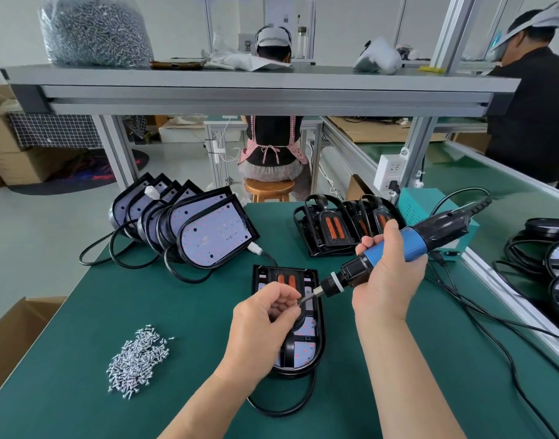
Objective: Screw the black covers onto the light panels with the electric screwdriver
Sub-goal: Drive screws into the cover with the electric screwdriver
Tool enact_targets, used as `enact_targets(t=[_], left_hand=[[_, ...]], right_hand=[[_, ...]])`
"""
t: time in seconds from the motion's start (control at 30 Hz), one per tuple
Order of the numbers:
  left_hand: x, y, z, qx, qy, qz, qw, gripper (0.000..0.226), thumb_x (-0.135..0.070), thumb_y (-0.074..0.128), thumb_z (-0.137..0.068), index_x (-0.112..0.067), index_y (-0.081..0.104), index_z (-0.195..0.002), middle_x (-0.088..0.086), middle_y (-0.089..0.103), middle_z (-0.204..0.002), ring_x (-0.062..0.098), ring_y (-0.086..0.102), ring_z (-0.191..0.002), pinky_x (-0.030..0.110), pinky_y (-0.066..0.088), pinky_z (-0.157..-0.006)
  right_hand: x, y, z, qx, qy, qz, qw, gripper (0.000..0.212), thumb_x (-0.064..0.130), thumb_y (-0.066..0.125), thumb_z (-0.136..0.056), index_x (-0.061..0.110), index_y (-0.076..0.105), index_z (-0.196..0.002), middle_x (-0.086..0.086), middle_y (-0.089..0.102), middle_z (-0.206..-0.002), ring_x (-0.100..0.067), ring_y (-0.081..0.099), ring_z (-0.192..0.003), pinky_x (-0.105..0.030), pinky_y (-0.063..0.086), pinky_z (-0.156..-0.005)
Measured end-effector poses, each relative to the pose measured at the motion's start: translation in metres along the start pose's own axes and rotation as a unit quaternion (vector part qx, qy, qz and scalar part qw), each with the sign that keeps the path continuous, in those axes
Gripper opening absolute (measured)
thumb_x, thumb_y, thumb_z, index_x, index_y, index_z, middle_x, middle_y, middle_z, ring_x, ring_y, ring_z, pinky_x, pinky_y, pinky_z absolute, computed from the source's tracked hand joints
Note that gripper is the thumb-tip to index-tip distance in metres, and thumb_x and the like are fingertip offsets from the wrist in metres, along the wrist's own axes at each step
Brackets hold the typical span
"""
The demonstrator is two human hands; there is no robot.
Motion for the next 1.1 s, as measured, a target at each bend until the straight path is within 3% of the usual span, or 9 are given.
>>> enact_targets(t=[0.1,0.2,0.27,0.37,0.43,0.5,0.57,0.73,1.1], left_hand=[[0.001,-0.003,-0.001,-0.004,0.004,-0.021,1.0,0.033,-0.001,0.072,-0.083,-0.034,0.07,-0.091,-0.017,0.071,-0.087,0.006,0.063,-0.079,0.01,0.047,-0.073],[-0.004,-0.023,-0.002,-0.091,0.055,-0.141,0.984,0.034,-0.012,0.078,-0.079,-0.036,0.066,-0.101,-0.022,0.063,-0.096,0.003,0.053,-0.095,0.006,0.038,-0.08],[0.005,-0.034,-0.008,-0.13,0.034,-0.196,0.971,0.043,-0.021,0.079,-0.078,-0.034,0.063,-0.117,-0.011,0.051,-0.111,0.011,0.042,-0.106,0.014,0.032,-0.089],[0.031,-0.023,-0.023,-0.014,-0.093,-0.166,0.982,0.058,-0.039,0.075,-0.081,-0.049,0.045,-0.13,-0.006,0.049,-0.111,0.012,0.049,-0.101,0.025,0.038,-0.085],[0.036,-0.013,-0.028,0.053,-0.11,-0.175,0.977,0.055,-0.043,0.07,-0.085,-0.051,0.04,-0.13,-0.01,0.063,-0.103,0.013,0.06,-0.091,0.028,0.047,-0.078],[0.037,-0.007,-0.033,0.078,-0.112,-0.18,0.974,0.048,-0.042,0.067,-0.087,-0.051,0.044,-0.128,-0.016,0.068,-0.1,0.017,0.066,-0.09,0.019,0.05,-0.074],[0.041,-0.005,-0.034,0.084,-0.123,-0.174,0.974,0.042,-0.044,0.067,-0.087,-0.052,0.049,-0.124,-0.021,0.066,-0.1,0.018,0.068,-0.092,0.01,0.048,-0.067],[0.05,-0.005,-0.031,0.075,-0.151,-0.137,0.976,0.039,-0.045,0.069,-0.085,-0.057,0.052,-0.118,-0.022,0.067,-0.107,0.015,0.066,-0.099,0.037,0.053,-0.092],[0.056,-0.004,-0.032,0.065,-0.176,-0.082,0.979,0.048,-0.057,0.066,-0.067,-0.061,0.055,-0.114,-0.015,0.071,-0.107,0.022,0.07,-0.094,0.046,0.055,-0.092]], right_hand=[[0.002,0.004,-0.005,0.002,-0.007,0.0,1.0,0.02,0.017,0.068,-0.097,0.014,0.051,-0.105,0.002,0.057,-0.066,-0.016,0.058,-0.058,-0.029,0.053,-0.062],[0.008,0.011,-0.013,0.011,-0.022,0.005,1.0,0.021,0.019,0.069,-0.096,0.014,0.051,-0.104,0.003,0.056,-0.066,-0.016,0.058,-0.057,-0.029,0.053,-0.06],[0.013,0.017,-0.019,0.021,-0.041,0.012,0.999,0.022,0.02,0.07,-0.095,0.014,0.051,-0.103,0.001,0.055,-0.065,-0.017,0.057,-0.056,-0.029,0.053,-0.059],[0.019,0.03,-0.026,0.039,-0.091,0.05,0.994,0.022,0.023,0.07,-0.092,0.015,0.052,-0.1,0.004,0.058,-0.062,-0.017,0.059,-0.054,-0.029,0.054,-0.058],[0.019,0.04,-0.03,0.056,-0.118,0.076,0.989,0.022,0.025,0.071,-0.09,0.017,0.053,-0.099,0.004,0.06,-0.065,-0.017,0.061,-0.054,-0.028,0.055,-0.058],[0.013,0.048,-0.034,0.077,-0.136,0.102,0.982,0.023,0.027,0.072,-0.088,0.018,0.053,-0.099,0.003,0.062,-0.07,-0.017,0.063,-0.054,-0.029,0.055,-0.058],[0.004,0.054,-0.038,0.103,-0.15,0.133,0.974,0.026,0.028,0.073,-0.089,0.016,0.055,-0.105,0.009,0.066,-0.071,-0.015,0.065,-0.055,-0.029,0.056,-0.059],[-0.016,0.058,-0.045,0.124,-0.157,0.171,0.965,0.043,0.031,0.072,-0.088,0.004,0.054,-0.117,0.017,0.068,-0.073,-0.012,0.064,-0.053,-0.03,0.057,-0.059],[-0.023,0.052,-0.052,0.122,-0.147,0.169,0.967,0.057,0.04,0.074,-0.083,0.001,0.054,-0.119,0.013,0.067,-0.072,-0.013,0.064,-0.053,-0.03,0.057,-0.059]])
Point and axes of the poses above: each hand's wrist, its own z-axis away from the middle knuckle, its own y-axis out of the palm, x = y × z, the point moved 8 cm from there along -z, towards the middle knuckle
